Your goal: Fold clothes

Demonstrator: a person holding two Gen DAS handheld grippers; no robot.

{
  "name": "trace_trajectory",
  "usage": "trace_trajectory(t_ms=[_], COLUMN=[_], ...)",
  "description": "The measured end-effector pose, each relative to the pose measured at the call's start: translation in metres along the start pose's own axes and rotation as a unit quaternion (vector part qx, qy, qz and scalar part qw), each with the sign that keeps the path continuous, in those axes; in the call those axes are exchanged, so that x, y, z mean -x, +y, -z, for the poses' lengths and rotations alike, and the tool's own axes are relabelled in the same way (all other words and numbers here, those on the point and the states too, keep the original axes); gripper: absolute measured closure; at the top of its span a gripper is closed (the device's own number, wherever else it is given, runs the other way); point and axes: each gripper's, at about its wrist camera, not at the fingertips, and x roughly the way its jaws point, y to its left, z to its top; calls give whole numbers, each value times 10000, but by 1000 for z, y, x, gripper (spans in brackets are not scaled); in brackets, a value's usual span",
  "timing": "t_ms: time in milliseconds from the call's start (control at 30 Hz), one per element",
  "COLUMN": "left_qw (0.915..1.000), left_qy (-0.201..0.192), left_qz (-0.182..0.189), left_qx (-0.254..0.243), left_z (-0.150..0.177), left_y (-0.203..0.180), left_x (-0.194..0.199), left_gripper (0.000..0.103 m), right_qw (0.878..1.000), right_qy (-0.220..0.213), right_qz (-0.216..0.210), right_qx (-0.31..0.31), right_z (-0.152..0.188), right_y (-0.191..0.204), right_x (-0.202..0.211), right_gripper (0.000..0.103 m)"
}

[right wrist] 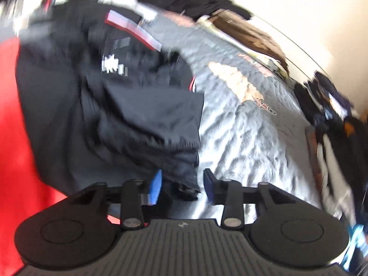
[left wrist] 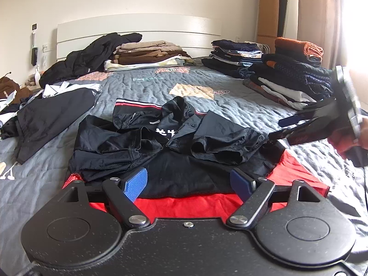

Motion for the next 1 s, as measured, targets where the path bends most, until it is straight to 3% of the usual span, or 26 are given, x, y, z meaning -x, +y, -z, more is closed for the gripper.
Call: trace_trajectory(t_ms=[67,167,300,467,567,700,867,1000], left_qw=[10000,9999,9993,9978,9981,9986,9977,9975], left_qy=[-23,-51,-90,-143,-39,227,385,314], left_qz=[-16,-68,-210,-309,-393,-387,-561,-604], left_qx=[43,119,298,571,481,264,-65,173], left_z=[-1,-2,-5,-7,-2,13,30,34], left_y=[1,2,6,13,10,3,-2,2], left_x=[1,3,7,8,2,-2,2,15], left_gripper=[23,23,23,17,17,17,17,16], right_qw=[9959,9733,9483,9427,9460,9381,9546,9513], right_qy=[-282,-679,-1076,-1049,-940,-593,-283,-153], right_qz=[-250,-804,-989,-1367,-1384,-1585,-1562,-1610], right_qx=[-817,-2039,-2817,-2857,-2778,-3021,-2522,-2626], right_z=[0,7,20,28,28,31,34,40], right_y=[-4,-5,12,34,42,49,67,65], right_x=[23,52,84,93,88,74,72,74], right_gripper=[57,54,45,40,37,37,37,36])
